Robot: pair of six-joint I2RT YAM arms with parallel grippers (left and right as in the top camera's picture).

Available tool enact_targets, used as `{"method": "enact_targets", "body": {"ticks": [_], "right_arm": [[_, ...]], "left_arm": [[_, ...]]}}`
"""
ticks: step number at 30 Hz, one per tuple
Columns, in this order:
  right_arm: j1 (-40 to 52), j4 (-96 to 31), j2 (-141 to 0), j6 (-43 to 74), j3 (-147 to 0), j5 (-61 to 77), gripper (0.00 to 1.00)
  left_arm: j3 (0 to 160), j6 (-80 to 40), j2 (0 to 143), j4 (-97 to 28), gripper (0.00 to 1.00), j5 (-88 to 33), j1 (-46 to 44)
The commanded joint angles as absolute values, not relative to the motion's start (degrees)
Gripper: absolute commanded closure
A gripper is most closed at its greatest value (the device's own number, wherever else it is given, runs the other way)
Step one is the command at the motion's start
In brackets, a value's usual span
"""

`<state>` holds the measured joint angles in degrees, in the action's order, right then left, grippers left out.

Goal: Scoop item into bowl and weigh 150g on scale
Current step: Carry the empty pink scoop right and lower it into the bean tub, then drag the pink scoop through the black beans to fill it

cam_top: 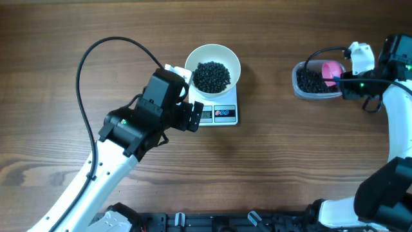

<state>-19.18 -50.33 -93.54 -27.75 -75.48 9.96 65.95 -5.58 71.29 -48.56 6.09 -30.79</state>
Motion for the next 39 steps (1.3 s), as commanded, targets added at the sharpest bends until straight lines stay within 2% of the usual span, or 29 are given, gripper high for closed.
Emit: {"method": "enact_targets", "body": {"ticks": [1, 6, 17, 29, 39], "right_arm": [[-18.9, -50.2, -95.3, -28.3, -75.7, 11.0, 0.96], [-18.0, -50.1, -95.5, -28.4, -75.7, 17.0, 0.96], [-17.2, -50.2, -97.7, -27.0, -75.7, 18.0, 0.96], [-17.2, -50.2, -98.0, -26.8, -75.7, 33.3, 0.96], [-17.4, -50.5, -97.9, -26.8, -75.7, 35.8, 0.96]], "left_arm": [[65.7, -4.8, 71.4, -48.4, 0.00, 5.5, -30.6], [65.7, -4.8, 71.4, -48.4, 0.00, 5.5, -30.6], [65.7, -4.8, 71.4, -48.4, 0.00, 5.5, -30.6], [65.7, -4.8, 71.4, -48.4, 0.00, 5.5, -30.6], [65.7, -4.8, 71.4, -48.4, 0.00, 5.5, -30.6]]}}
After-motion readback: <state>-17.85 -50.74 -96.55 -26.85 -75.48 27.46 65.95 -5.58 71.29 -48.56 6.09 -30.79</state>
